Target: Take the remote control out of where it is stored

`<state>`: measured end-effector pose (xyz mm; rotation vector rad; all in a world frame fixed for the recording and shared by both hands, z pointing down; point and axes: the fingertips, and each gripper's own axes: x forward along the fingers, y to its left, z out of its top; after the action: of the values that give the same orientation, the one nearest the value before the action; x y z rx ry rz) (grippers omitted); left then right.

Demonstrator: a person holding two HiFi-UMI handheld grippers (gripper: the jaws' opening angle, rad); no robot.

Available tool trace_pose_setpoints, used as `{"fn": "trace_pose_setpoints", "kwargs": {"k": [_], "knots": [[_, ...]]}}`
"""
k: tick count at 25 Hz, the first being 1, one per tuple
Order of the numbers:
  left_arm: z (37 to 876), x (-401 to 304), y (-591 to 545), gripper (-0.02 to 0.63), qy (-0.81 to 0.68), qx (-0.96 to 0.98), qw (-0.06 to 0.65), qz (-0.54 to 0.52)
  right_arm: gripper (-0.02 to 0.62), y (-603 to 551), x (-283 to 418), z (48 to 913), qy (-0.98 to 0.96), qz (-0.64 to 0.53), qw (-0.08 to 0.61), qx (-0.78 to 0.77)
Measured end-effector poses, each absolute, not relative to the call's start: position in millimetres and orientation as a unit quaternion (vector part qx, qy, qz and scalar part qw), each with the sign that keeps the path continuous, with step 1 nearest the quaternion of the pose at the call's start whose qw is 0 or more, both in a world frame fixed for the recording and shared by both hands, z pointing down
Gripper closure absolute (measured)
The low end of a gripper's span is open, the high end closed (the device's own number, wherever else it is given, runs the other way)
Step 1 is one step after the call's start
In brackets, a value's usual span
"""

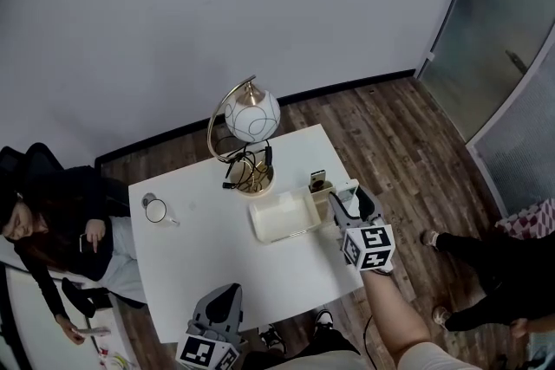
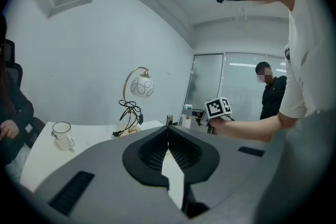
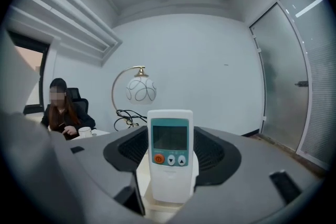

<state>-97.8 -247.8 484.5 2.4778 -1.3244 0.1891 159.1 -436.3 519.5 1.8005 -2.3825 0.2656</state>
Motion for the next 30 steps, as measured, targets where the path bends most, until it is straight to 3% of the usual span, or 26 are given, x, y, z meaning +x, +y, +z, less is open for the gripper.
{"fn": "trace_pose_setpoints", "kwargs": {"k": [9,17,21,26,30], "knots": [[474.0,-87.9,-249.3,0.598,-0.457,0.878,0.139,0.038,0.327,-351.9,144.2,526.4,-0.844,0.112,0.176,0.494],[469.3,-82.0,-239.7,0.600,-0.456,0.879,0.134,0.034,0.327,-319.9,130.3,553.4,-0.852,0.151,0.200,0.460],[469.5,-79.6,-232.0,0.600,-0.455,0.880,0.134,0.034,0.327,-308.9,121.5,581.5,-0.850,0.168,0.257,0.427],[471.6,-79.8,-226.5,0.600,-0.457,0.878,0.136,0.036,0.333,-304.4,100.6,637.9,-0.835,0.166,0.377,0.366],[470.9,-81.3,-219.9,0.600,-0.461,0.876,0.137,0.036,0.336,-307.7,84.2,659.8,-0.833,0.168,0.399,0.344]]}}
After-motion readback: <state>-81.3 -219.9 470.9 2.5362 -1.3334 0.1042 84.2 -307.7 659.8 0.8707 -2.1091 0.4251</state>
